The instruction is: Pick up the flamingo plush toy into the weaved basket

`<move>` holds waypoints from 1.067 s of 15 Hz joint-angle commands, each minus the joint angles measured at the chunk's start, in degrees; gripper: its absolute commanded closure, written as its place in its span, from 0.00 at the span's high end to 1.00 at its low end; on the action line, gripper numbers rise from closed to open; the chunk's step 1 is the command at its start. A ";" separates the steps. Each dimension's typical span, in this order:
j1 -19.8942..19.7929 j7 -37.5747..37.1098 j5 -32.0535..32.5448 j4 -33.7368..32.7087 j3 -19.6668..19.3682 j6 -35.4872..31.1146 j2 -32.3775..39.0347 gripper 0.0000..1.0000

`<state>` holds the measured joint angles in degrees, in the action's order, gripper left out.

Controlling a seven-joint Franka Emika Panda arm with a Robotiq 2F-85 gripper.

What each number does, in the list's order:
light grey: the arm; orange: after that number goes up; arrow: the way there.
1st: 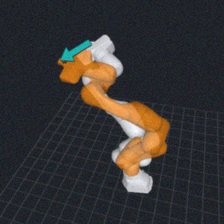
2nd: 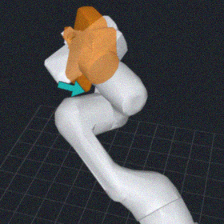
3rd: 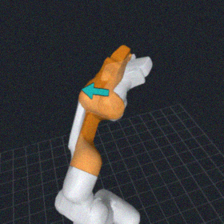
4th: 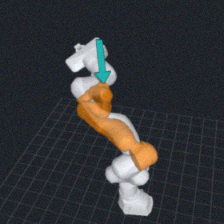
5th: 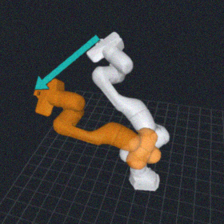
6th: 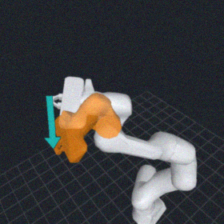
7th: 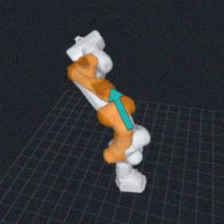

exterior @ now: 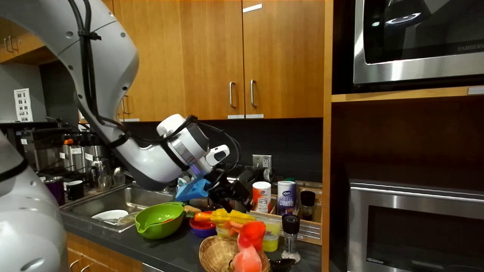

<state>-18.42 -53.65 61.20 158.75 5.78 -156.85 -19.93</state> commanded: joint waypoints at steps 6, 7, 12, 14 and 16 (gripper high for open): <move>12.32 14.39 -18.83 0.68 -4.25 16.74 -3.45 1.00; 16.53 18.18 -21.33 0.70 -7.11 18.77 -3.79 1.00; 28.76 37.77 -36.69 0.76 -11.32 33.81 -9.81 1.00; 32.47 44.18 -41.38 0.91 -12.22 42.54 -14.18 1.00; 35.21 49.76 -44.98 1.13 -13.08 51.47 -19.44 1.00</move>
<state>12.88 -11.90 20.61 158.74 -5.39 -115.61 -30.49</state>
